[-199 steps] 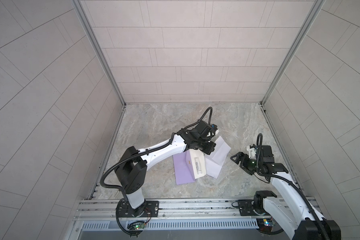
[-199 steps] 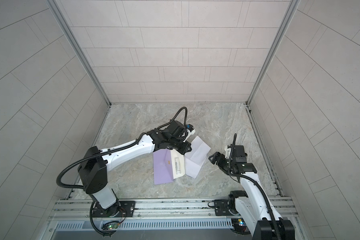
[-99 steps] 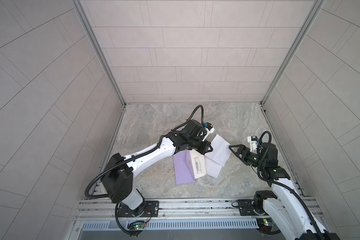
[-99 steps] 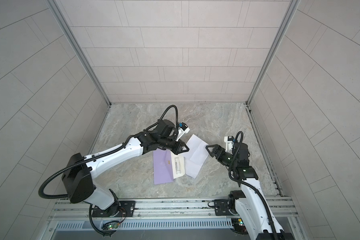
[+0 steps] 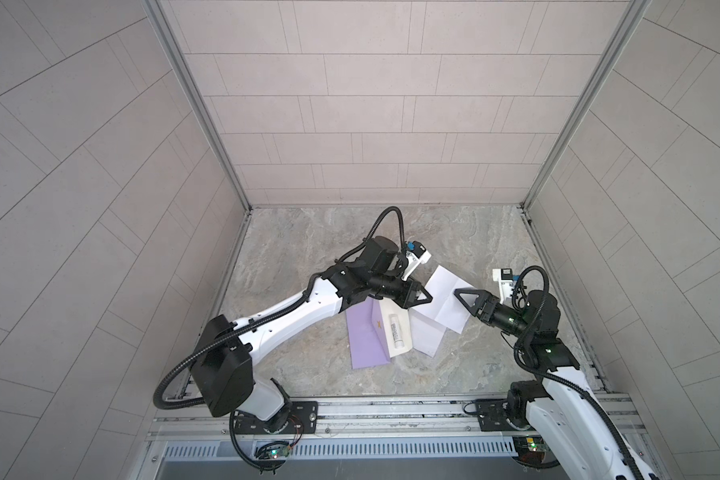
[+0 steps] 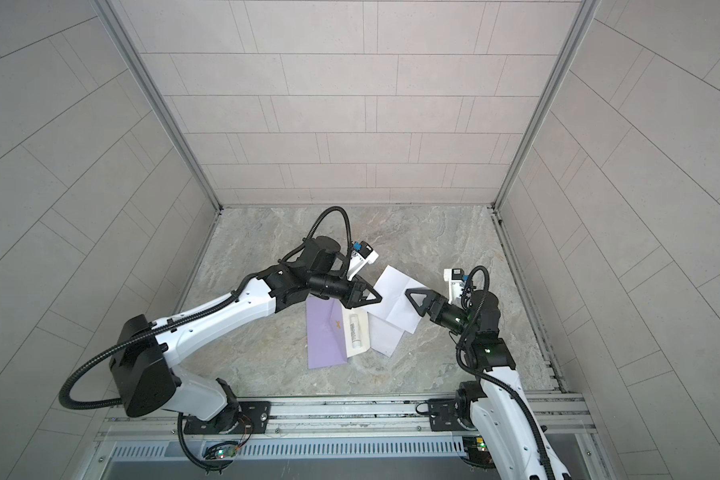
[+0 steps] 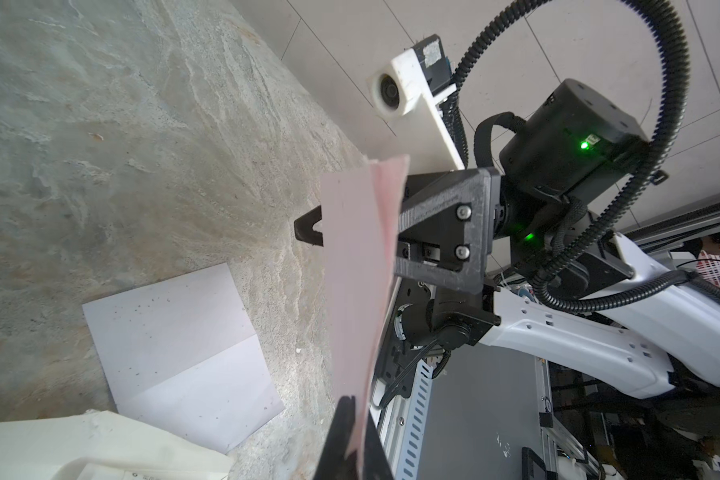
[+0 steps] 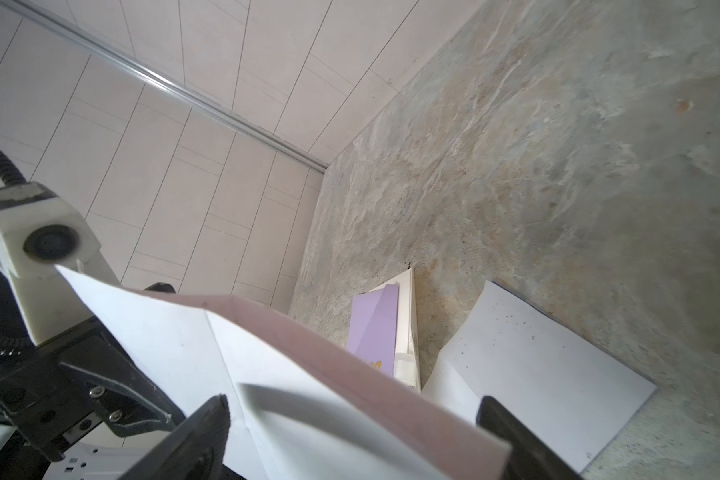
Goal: Place the letter into the envelope and seal it
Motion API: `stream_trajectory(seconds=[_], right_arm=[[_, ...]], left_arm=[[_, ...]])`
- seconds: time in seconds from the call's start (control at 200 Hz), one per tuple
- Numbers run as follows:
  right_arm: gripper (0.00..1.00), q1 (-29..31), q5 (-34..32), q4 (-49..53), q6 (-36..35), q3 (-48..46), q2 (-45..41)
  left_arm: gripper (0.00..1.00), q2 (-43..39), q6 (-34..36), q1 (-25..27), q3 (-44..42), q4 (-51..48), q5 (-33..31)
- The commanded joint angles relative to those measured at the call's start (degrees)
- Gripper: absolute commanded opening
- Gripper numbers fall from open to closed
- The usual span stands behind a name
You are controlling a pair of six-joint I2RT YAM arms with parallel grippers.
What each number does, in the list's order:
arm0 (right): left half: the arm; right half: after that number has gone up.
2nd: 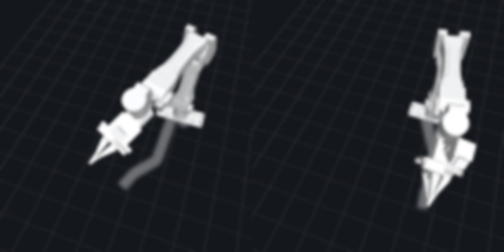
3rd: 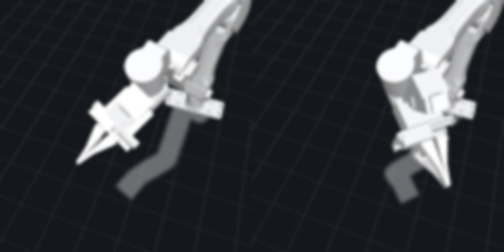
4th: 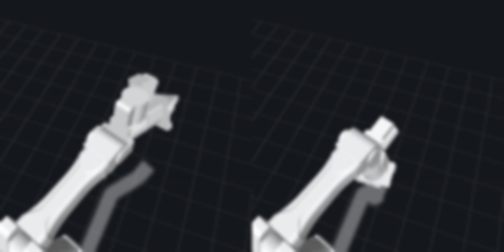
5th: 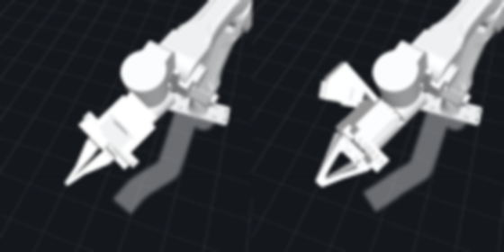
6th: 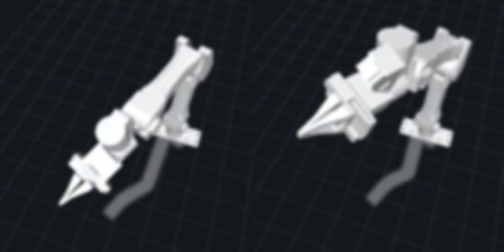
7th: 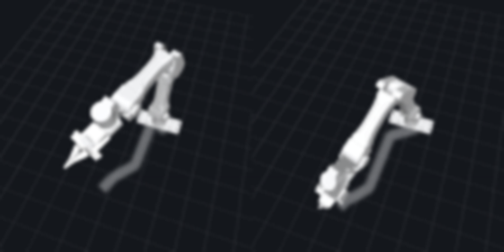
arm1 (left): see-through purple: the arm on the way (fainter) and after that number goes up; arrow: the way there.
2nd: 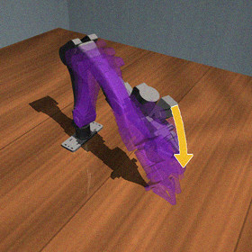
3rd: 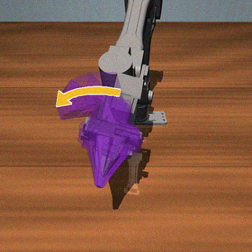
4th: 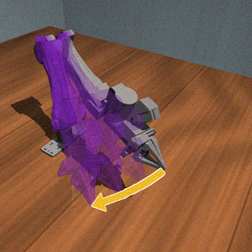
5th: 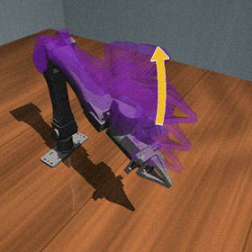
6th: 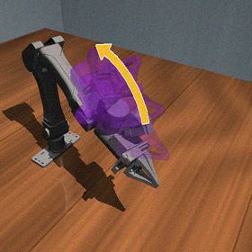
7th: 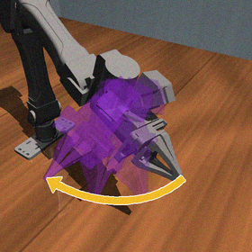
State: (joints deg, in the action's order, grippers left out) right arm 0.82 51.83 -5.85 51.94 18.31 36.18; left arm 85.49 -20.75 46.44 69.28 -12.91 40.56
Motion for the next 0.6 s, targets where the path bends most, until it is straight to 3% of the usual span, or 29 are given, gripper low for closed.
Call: stream_trajectory(seconds=[0.0, 0.275, 0.595], right_arm=[[0.94, 2.46, 1.51, -1.89, -0.07, 1.65, -0.46], [0.92, 5.9, 0.05, 6.7, -4.84, 6.94, -1.31], [0.92, 8.67, -5.34, 10.17, -6.18, 11.96, 1.06]], left_arm=[[0.0, -1.39, -0.92, -0.38, -0.5, 2.4, 0.26], [0.0, 2.11, -0.15, -0.43, 1.13, -1.87, -10.48], [0.0, 3.98, 0.54, 0.96, 2.44, -1.04, -8.03]])
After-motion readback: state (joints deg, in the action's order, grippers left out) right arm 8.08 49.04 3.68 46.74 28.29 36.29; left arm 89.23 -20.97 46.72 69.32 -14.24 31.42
